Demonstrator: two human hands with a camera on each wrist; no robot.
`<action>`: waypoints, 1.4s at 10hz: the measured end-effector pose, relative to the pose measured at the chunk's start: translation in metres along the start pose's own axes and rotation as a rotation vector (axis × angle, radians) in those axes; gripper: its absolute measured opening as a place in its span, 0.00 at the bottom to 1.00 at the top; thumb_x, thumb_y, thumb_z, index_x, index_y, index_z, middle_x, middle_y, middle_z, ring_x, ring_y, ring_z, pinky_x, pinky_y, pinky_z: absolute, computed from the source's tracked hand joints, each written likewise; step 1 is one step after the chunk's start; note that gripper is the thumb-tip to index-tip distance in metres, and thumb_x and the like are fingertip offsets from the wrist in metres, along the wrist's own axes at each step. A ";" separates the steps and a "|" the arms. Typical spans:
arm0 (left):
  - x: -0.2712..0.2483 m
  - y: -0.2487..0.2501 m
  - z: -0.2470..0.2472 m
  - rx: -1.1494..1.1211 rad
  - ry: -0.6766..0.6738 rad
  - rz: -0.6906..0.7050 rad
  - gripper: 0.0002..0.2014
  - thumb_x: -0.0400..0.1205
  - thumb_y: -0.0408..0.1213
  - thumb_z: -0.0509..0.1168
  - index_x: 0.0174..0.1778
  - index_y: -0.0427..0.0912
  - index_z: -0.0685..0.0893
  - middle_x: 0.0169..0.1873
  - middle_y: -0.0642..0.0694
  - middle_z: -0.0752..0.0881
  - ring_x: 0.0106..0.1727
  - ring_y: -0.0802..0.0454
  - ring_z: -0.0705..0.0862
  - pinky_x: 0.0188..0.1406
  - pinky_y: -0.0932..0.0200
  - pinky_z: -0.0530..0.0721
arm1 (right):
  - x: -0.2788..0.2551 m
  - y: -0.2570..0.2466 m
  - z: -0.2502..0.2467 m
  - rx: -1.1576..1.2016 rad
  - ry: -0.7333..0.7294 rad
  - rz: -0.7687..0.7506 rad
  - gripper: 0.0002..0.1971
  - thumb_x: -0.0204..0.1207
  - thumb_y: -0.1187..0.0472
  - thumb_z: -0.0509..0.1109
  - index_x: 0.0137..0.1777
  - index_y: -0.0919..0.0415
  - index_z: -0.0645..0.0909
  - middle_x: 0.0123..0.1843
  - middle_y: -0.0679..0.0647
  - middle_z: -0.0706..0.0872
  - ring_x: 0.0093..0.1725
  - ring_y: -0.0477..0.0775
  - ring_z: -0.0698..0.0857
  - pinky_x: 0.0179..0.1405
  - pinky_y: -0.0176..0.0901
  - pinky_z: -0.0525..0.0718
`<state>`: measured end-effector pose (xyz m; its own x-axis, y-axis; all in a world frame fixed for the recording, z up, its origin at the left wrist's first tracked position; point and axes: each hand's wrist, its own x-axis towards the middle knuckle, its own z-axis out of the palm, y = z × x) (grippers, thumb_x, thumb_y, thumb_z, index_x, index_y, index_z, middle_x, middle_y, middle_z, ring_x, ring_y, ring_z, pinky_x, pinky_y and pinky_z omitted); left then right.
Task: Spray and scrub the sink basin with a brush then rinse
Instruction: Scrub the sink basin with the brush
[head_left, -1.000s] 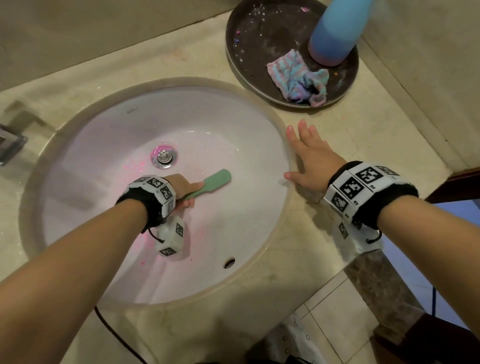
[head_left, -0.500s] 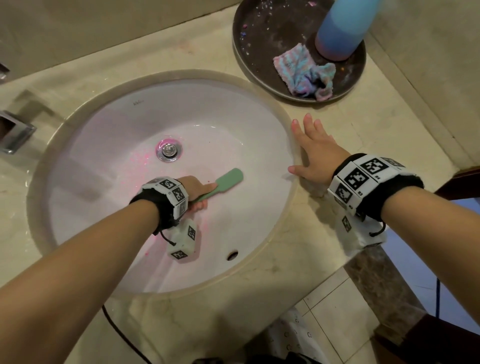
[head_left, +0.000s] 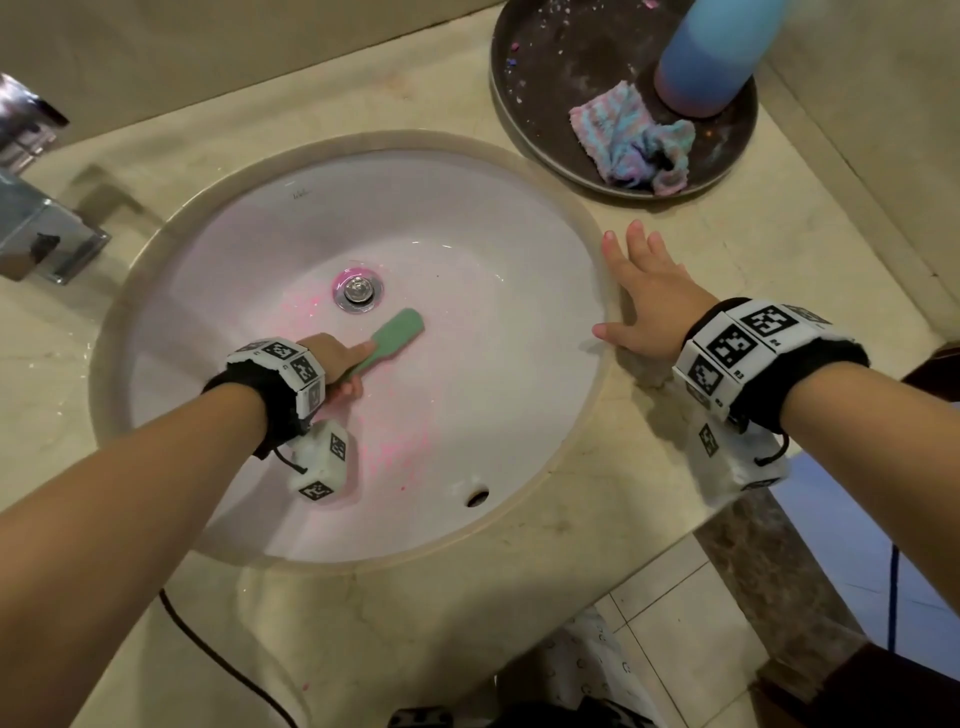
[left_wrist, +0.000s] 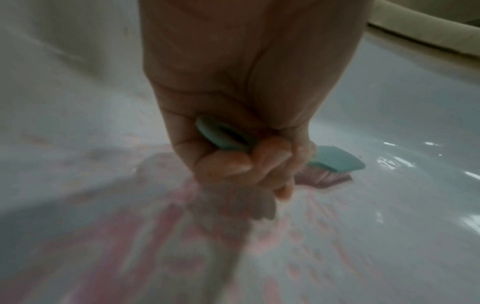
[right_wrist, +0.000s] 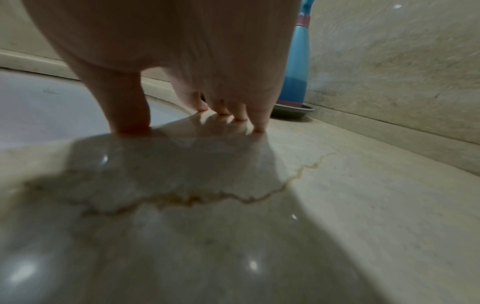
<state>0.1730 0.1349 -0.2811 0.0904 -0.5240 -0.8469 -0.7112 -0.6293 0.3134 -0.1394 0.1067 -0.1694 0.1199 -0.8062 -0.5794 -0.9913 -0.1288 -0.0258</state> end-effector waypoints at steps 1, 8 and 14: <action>-0.004 0.001 0.019 0.026 -0.215 -0.015 0.29 0.84 0.57 0.55 0.28 0.36 0.83 0.12 0.50 0.76 0.10 0.56 0.68 0.14 0.69 0.67 | 0.000 0.000 0.000 -0.003 0.002 -0.001 0.48 0.78 0.48 0.67 0.83 0.55 0.33 0.83 0.59 0.32 0.83 0.60 0.37 0.81 0.59 0.49; -0.018 0.008 0.025 0.324 -0.243 0.060 0.31 0.83 0.60 0.53 0.29 0.39 0.86 0.13 0.52 0.75 0.13 0.55 0.69 0.22 0.64 0.70 | 0.002 -0.001 0.000 -0.022 0.003 0.007 0.48 0.77 0.48 0.67 0.83 0.56 0.33 0.84 0.59 0.32 0.83 0.61 0.37 0.81 0.61 0.49; -0.022 -0.002 0.026 0.349 -0.397 0.061 0.28 0.81 0.60 0.56 0.28 0.40 0.83 0.12 0.52 0.76 0.14 0.55 0.72 0.19 0.67 0.70 | 0.003 0.000 0.001 -0.025 0.012 0.003 0.49 0.77 0.48 0.68 0.83 0.56 0.34 0.84 0.59 0.33 0.83 0.62 0.38 0.80 0.61 0.50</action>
<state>0.1541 0.1629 -0.2742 -0.1810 -0.2536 -0.9502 -0.9028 -0.3405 0.2628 -0.1387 0.1052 -0.1714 0.1178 -0.8134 -0.5696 -0.9900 -0.1407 -0.0038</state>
